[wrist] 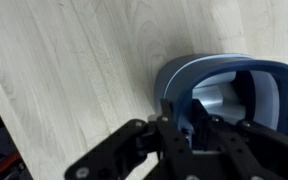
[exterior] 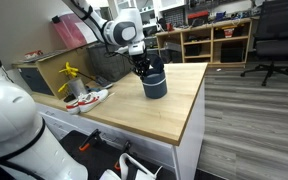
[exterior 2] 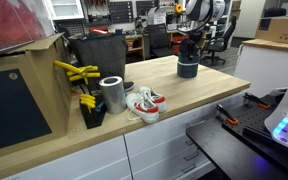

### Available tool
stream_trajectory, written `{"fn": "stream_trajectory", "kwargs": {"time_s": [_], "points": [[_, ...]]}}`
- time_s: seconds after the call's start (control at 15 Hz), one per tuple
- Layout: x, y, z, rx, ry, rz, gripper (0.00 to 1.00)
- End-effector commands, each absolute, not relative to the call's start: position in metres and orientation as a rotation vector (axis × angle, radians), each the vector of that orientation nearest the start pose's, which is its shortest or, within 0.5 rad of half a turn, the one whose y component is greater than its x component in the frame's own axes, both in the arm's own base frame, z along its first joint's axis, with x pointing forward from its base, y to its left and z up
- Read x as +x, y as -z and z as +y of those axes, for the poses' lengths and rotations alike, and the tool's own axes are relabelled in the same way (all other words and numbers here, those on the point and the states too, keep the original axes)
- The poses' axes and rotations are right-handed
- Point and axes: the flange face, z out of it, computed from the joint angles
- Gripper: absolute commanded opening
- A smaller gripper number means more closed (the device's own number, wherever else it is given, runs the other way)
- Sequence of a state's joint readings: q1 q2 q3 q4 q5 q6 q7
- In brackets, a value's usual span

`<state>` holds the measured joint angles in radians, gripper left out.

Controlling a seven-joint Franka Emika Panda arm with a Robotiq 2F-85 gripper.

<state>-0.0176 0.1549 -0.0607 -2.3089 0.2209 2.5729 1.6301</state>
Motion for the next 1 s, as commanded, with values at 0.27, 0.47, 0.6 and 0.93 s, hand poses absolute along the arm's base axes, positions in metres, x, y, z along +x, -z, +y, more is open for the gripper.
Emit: {"fn": "stream_trajectory", "kwargs": {"time_s": [0.27,0.47,0.6,0.93], "points": [[0.5391,-0.2810,-0.0517,-1.787,-0.037,2.378,0.06],[0.5395,-0.2778,-0.0517,-1.836,-0.068,2.332,0.06],[0.5399,-0.2758,-0.0528,-1.863,-0.090,2.304,0.06],[0.5391,-0.2776,-0.0523,-1.941,-0.104,2.254,0.06]]}}
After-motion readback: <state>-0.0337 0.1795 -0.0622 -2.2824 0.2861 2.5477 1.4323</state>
